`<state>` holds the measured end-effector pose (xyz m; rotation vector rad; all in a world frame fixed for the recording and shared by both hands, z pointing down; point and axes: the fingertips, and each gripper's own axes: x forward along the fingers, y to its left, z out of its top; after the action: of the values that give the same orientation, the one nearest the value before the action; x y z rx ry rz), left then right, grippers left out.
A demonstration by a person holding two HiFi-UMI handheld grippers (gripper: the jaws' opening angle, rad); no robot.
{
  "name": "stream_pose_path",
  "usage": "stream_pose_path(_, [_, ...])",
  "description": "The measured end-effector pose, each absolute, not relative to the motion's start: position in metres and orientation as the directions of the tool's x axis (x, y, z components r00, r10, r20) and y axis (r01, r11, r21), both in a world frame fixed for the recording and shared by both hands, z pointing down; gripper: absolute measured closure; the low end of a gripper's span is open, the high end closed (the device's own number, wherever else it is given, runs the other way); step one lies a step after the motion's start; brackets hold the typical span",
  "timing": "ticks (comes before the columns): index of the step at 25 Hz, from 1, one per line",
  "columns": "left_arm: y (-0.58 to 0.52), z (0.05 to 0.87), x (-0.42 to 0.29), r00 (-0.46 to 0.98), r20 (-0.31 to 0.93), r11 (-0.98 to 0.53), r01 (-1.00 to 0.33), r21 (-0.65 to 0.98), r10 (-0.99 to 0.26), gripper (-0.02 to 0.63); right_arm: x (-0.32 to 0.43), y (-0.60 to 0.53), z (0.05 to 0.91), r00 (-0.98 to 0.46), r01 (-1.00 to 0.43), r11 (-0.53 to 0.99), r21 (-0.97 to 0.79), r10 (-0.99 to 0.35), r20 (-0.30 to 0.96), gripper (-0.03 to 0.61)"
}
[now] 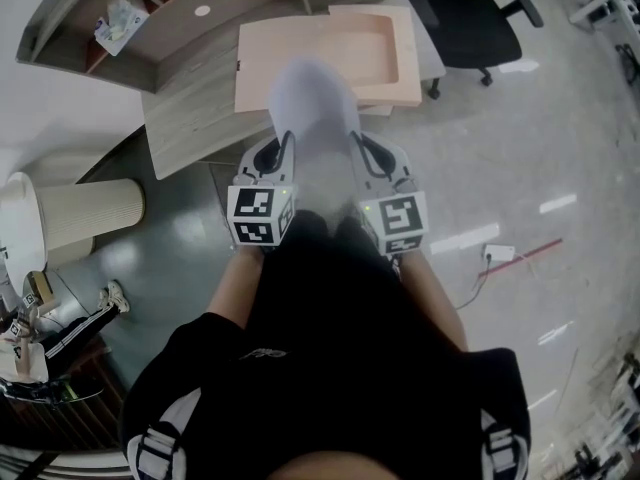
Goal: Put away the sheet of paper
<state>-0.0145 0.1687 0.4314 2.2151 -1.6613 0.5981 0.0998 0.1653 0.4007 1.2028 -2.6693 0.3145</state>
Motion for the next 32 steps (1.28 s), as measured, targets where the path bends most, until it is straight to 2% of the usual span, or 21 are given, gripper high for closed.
stream_pose_path(15, [0.109, 0.466, 0.002, 0.335, 0.529, -0.343, -0.935, 0.086, -0.78, 0.568, 0.122, 0.123, 0.433, -0.586, -0.804, 0.579, -0.137, -0.73, 0.351, 0.561])
stream_pose_path(32, [-0.005, 0.514, -0.107, 0.4, 0.613, -0.353, -0.913, 0.204, -0.681, 0.568, 0.009, 0.003, 0.477, -0.596, -0.781, 0.599, -0.176, -0.63, 0.498, 0.561])
